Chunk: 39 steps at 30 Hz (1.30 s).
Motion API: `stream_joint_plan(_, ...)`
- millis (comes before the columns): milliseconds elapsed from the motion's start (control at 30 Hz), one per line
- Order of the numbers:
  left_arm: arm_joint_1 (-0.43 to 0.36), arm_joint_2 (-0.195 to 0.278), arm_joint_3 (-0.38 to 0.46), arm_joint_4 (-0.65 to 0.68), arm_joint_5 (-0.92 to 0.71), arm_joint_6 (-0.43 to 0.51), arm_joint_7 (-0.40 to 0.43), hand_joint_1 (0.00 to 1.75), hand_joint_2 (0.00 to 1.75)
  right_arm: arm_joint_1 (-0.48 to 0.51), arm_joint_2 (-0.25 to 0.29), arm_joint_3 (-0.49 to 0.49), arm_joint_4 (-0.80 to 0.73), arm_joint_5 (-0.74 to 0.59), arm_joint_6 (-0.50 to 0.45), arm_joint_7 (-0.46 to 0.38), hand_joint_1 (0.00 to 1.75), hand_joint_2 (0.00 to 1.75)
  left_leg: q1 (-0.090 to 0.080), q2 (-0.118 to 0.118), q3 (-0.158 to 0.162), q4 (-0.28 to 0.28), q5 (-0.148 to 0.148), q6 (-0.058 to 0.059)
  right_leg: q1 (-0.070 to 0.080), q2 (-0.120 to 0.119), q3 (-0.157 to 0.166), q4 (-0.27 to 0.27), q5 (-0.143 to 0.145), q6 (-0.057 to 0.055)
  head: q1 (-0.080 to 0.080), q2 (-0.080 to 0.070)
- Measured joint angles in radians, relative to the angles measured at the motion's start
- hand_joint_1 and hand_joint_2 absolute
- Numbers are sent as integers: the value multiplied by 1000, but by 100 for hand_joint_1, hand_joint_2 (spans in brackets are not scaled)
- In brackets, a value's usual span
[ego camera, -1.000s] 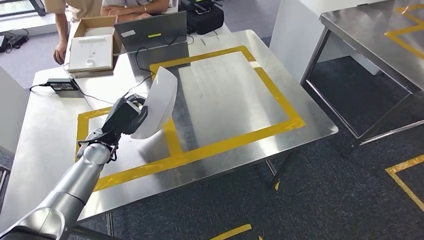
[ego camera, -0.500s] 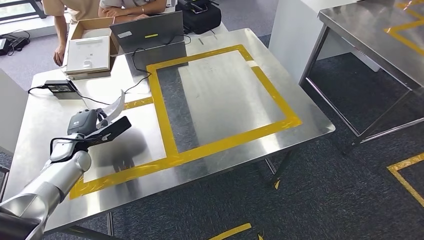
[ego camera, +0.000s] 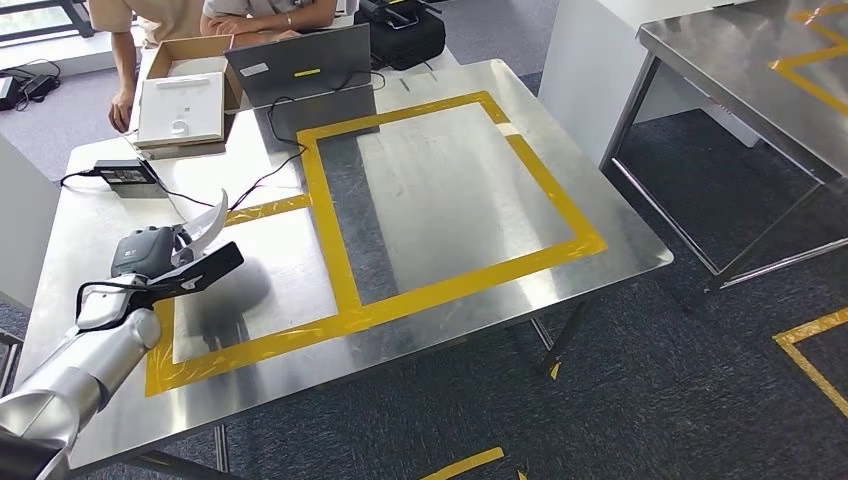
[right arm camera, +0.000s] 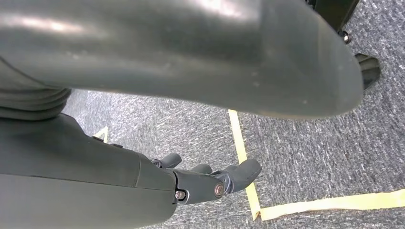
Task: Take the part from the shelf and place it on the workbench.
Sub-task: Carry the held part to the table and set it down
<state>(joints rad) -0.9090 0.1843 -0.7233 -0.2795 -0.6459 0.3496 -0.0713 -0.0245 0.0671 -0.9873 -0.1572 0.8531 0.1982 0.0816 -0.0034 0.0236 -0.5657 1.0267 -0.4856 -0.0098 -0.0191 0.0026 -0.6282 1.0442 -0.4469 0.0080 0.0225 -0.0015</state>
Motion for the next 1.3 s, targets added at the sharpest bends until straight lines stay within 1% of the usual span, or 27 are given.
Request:
stream_joint_plan(133, 6, 0, 0, 3, -15, 100, -53, 175, 175, 0, 0, 0, 0, 2, -1, -3, 0, 0, -1, 0, 0, 1, 0, 0, 0, 0, 0, 0, 0, 0, 0, 0)
stream_joint_plan(200, 11, 0, 0, 3, -19, 131, -70, 175, 175, -1, 0, 0, 0, 3, -1, -3, 0, 0, -1, -1, 0, 1, 0, 0, 0, -1, 0, -1, 0, 1, 0, 0)
stream_joint_plan(500, 20, 0, 0, 3, -22, 148, -84, 175, 175, -2, 0, 0, 0, 3, -1, -3, 0, 0, -1, -1, -1, 1, 0, 0, 0, -1, 0, -1, 0, 1, 0, 0)
stream_joint_plan(667, 23, -7, 1, -6, -22, 232, -188, 175, 175, -3, 0, 0, 0, 8, -1, -3, 0, 0, -1, -1, 0, 1, 0, 0, 1, -1, 0, -1, 0, 1, 0, 0)
stream_joint_plan(733, 23, -19, 2, -13, -22, 236, -209, 175, 175, -5, 0, 0, 0, 9, -1, -3, 0, 0, -1, -1, 0, 1, 0, 0, 1, -1, 0, -1, 0, 1, 0, 0)
stream_joint_plan(933, 23, -56, 2, -25, -27, 225, -226, 175, 175, -7, 0, 0, 0, 9, -8, -1, 0, 0, -1, -1, -1, 2, 0, 1, 1, -1, 0, -2, 1, 1, 0, 0)
stream_joint_plan(1133, 25, -70, 3, -26, -27, 226, -266, 175, 175, -7, 0, 0, 0, 14, -7, 0, 0, 0, -1, -1, -1, 2, -1, 1, 1, -1, 0, -2, 1, 1, 0, 0)
stream_joint_plan(1233, 25, -76, 4, -27, -27, 226, -272, 175, 175, -7, 0, 0, 0, 17, -2, -5, 0, 0, -1, -1, -1, 2, -1, 1, 1, -1, 0, -2, 1, 1, 0, 0)
stream_joint_plan(1300, 26, -79, 6, -27, -27, 226, -269, 87, 175, -8, 0, 0, 0, 20, 1, -6, 0, 0, -1, -1, -1, 2, -1, 1, 1, -1, 0, -2, 1, 1, 0, 0)
